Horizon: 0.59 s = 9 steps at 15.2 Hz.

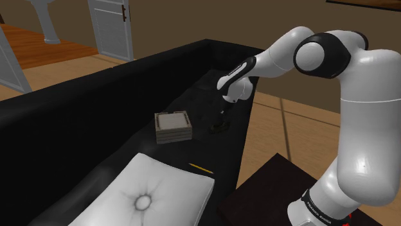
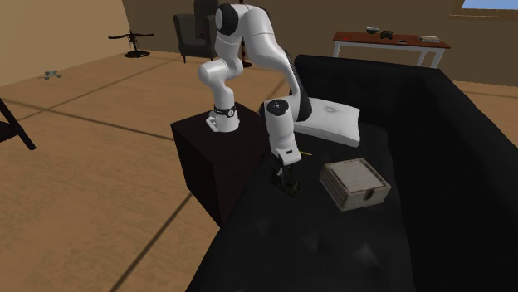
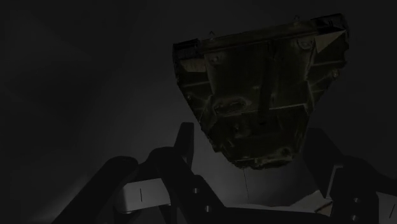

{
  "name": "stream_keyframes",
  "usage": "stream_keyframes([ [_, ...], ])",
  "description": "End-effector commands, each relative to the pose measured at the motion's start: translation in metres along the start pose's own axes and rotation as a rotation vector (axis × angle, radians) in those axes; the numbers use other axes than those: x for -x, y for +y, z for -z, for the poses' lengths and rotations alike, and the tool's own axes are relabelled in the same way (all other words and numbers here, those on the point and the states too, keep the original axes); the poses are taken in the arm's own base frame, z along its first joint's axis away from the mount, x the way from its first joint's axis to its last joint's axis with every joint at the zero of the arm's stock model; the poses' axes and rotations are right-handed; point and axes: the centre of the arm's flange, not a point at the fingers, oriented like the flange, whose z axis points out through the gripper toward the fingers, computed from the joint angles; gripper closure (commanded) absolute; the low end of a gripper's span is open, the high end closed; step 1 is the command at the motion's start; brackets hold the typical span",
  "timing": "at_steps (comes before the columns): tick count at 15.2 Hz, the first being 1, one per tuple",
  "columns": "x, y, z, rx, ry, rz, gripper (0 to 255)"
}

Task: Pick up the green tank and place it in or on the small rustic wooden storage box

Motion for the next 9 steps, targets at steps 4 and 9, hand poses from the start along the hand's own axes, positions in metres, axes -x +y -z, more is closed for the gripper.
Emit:
stream_keyframes([
  [4,-0.003,-0.004,0.026,0.000,0.000,0.000,255],
  [9,-0.006,-0.008,0.052,0.000,0.000,0.000,255],
])
